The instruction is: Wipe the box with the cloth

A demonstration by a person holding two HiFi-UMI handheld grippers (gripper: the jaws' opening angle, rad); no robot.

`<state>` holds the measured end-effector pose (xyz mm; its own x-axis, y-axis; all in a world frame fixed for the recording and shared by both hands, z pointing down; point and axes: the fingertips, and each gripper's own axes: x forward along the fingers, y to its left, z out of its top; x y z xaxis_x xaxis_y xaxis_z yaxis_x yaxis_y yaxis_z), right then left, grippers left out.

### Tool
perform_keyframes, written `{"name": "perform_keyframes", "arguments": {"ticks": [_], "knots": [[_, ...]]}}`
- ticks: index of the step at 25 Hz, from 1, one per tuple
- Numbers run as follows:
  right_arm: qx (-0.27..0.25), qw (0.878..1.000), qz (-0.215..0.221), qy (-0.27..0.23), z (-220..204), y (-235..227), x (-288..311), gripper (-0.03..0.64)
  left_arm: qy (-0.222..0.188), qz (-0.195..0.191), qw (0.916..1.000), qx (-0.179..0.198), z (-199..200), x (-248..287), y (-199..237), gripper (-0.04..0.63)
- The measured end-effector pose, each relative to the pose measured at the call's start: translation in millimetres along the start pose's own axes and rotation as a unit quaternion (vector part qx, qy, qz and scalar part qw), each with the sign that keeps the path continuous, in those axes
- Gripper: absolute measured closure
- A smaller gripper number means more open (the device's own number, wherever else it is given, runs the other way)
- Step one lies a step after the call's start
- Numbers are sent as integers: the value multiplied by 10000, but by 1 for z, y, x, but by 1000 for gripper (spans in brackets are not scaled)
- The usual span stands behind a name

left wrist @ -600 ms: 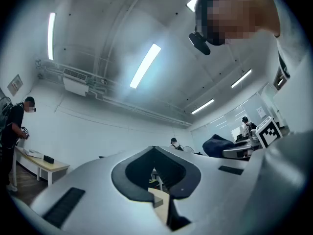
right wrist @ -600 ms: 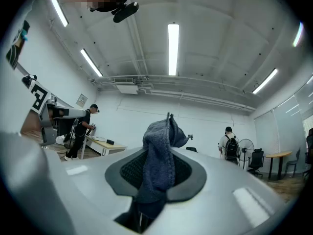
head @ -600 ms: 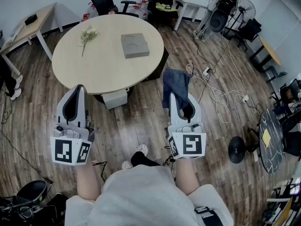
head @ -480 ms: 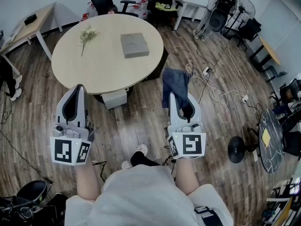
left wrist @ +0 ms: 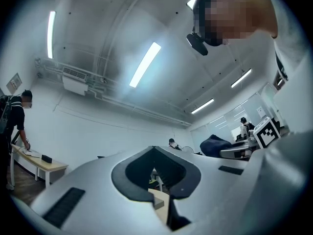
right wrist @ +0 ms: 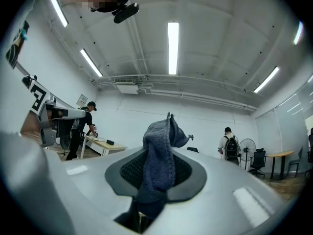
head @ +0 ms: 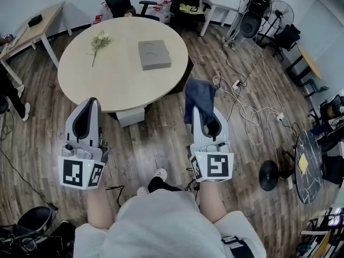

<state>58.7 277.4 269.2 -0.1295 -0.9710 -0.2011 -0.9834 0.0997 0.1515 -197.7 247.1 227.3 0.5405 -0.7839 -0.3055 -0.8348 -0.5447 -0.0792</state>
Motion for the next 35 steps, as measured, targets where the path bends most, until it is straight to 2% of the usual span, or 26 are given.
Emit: {"name": "perform_keyframes", "arguments": {"ticks": [12,21,26,35], "knots": [[149,9997,158,-57,-18,-41,64,526,-113,38,9999,69,-13,74,2,588],[64,9989,462,-95,-31,-71,91,526,-224,-14,9997,50,-23,124,-25,588],[212,9982,553,-84,-41,-80,100,526,-78,-74,9999,41,-36,142,-39,588],[307,9981,539,15,-60,-94,123,526,6,-208,9997,101,-52,181,-36,588]]}}
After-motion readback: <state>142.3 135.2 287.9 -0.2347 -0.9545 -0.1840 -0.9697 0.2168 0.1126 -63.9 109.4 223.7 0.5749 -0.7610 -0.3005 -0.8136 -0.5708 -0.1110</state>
